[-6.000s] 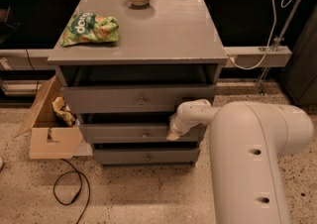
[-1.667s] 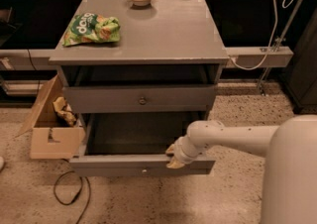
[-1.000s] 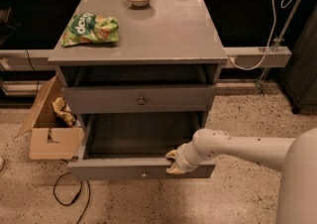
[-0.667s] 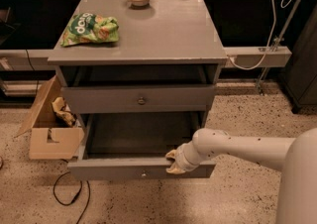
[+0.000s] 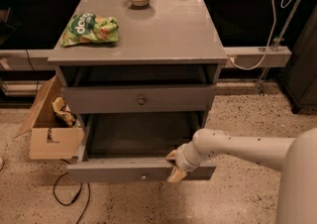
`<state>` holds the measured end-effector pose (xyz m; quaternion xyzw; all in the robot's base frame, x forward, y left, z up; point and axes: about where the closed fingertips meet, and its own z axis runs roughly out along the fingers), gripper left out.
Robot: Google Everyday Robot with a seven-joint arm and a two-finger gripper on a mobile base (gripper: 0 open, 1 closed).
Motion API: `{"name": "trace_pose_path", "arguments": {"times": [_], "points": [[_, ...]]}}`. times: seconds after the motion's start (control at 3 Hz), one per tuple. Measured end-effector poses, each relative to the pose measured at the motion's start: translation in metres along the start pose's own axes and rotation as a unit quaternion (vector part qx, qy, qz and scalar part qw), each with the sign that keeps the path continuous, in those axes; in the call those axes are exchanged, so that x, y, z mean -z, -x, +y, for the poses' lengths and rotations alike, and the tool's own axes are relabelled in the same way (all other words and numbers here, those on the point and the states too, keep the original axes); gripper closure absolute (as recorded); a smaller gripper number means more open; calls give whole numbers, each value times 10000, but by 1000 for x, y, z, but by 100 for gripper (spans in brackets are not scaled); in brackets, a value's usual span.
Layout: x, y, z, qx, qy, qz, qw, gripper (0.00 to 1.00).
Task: Open middle drawer
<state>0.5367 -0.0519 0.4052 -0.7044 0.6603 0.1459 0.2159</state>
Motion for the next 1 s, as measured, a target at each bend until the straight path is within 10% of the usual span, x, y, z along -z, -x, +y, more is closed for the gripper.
{"name": "trace_pose_path", "arguments": {"times": [0.33, 1.0], "points": [[8, 1, 4, 63, 41, -188, 9998, 0], [130, -7, 28, 208, -674, -606, 9957, 0]]}}
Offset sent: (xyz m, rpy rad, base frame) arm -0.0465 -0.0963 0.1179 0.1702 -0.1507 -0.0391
